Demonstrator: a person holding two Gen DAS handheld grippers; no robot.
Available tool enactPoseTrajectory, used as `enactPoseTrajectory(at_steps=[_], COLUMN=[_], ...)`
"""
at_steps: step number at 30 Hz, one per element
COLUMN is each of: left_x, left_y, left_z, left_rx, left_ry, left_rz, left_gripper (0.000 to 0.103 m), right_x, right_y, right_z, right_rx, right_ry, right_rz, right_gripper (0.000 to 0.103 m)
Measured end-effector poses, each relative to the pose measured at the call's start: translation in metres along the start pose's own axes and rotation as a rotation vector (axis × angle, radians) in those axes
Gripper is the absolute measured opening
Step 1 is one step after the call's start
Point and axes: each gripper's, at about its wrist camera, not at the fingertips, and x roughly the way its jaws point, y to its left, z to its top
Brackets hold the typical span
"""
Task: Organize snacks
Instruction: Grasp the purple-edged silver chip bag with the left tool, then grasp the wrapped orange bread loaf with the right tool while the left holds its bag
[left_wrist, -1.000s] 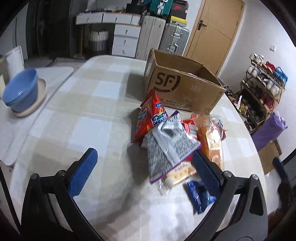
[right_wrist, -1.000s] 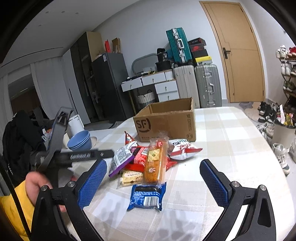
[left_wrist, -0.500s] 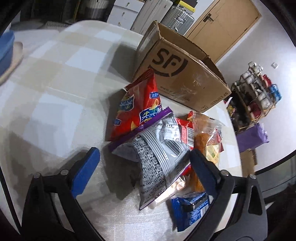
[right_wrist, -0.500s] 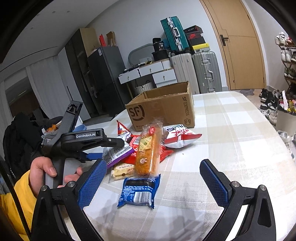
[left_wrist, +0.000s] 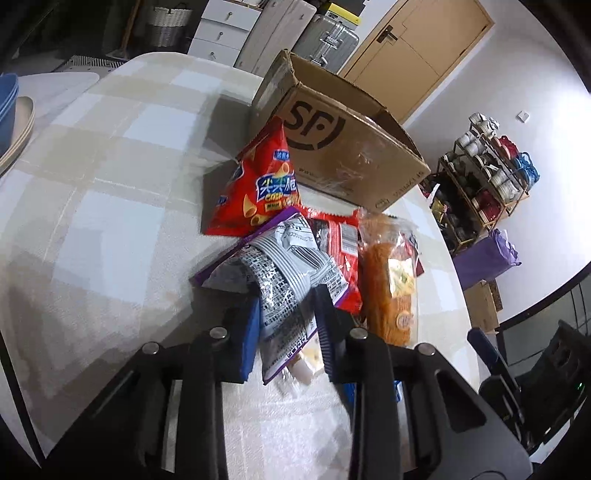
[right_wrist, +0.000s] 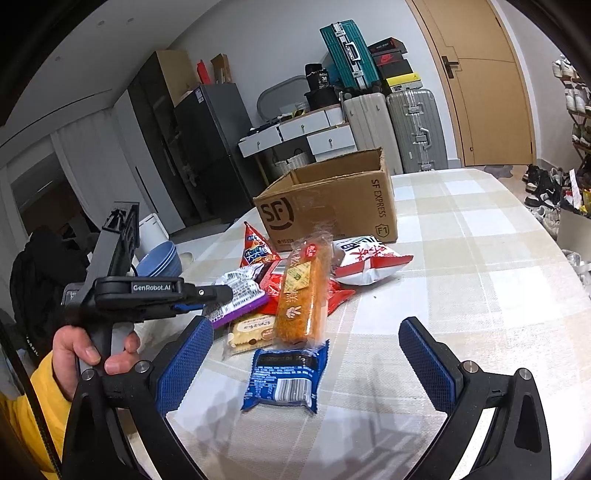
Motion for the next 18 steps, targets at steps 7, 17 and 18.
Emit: enactPoseTrajectory(at_steps=[7, 17, 18], left_x=[-0.018, -0.046, -0.048], left_y=[0.011, 0.030, 0.032], left_z=[-0.012, -0.038, -0.039], left_rx=[-0.008, 0.027, 0.025], left_ry=[-0.015, -0.010, -0.011], left_rz=[0.006, 0.014, 0.012], left_gripper=[0.022, 0.020, 0.020], right_x=[0.005, 0.055, 0.064], right_y=[0.010, 0.011, 0.011], right_z=[0.005, 0.034, 0.036], right_rx=[-0.021, -0.006, -0.003], right_ry=[0.020, 0.153, 0.176], right_rz=[-0.019, -0.027, -0.016], right_gripper=[0.102, 0.102, 0.102])
